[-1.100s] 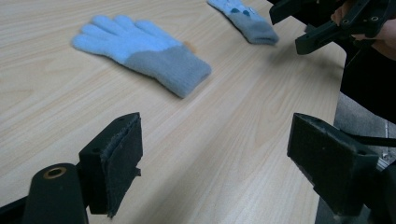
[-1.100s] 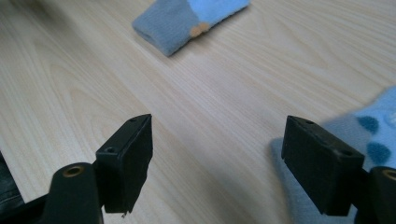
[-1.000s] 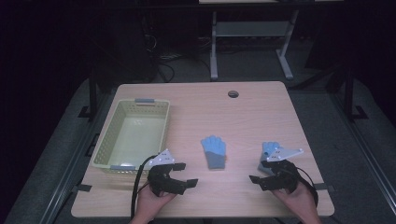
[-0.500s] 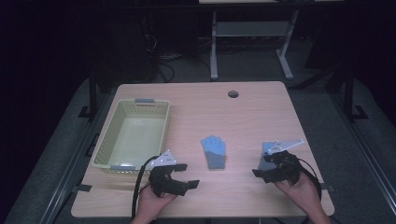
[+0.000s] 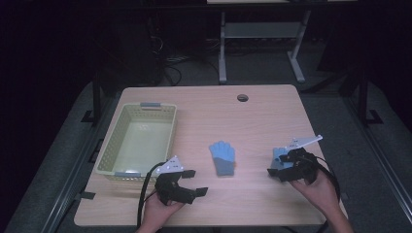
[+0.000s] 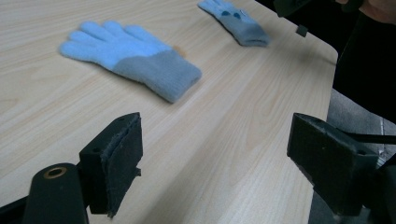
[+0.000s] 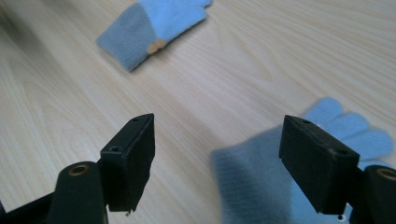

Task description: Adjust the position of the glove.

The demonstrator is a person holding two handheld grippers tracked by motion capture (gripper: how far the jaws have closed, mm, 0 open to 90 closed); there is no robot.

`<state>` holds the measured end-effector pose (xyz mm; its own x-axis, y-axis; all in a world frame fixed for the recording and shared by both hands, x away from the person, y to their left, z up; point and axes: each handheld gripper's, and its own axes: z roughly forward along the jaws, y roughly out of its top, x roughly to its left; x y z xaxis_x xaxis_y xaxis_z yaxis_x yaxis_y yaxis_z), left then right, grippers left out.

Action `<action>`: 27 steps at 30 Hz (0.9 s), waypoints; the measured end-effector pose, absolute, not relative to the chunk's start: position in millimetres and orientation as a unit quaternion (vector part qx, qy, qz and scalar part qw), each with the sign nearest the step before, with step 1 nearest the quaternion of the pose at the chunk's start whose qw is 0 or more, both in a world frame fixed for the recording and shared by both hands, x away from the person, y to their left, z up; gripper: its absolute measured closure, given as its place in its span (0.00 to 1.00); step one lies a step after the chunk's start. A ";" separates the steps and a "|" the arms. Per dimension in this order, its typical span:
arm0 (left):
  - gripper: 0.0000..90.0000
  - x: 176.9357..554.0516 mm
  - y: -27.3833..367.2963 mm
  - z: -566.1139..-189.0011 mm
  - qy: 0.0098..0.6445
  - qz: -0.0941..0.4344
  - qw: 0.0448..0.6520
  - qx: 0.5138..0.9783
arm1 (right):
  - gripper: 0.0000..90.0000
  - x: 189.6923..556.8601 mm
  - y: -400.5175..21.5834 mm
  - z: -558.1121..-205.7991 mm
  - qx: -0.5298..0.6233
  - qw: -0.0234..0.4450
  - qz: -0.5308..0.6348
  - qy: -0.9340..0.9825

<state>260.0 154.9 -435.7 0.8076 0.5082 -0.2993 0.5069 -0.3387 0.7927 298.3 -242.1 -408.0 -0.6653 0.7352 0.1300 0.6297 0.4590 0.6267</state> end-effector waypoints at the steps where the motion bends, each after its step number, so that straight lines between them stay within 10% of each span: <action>1: 0.20 260.3 155.2 -436.2 0.308 0.001 0.479 0.822 | 0.30 298.9 -242.9 -407.3 0.402 0.079 0.329 0.851; 27: 0.20 261.6 156.1 -436.9 0.312 -0.004 0.490 0.814 | 0.35 335.2 -266.8 -411.1 0.442 0.072 0.289 0.846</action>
<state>261.6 156.1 -436.9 0.8048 0.5047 -0.3124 0.5124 -0.3249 0.7949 335.2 -266.8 -411.1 -0.5992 0.7893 0.1341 0.7060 0.4420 0.5534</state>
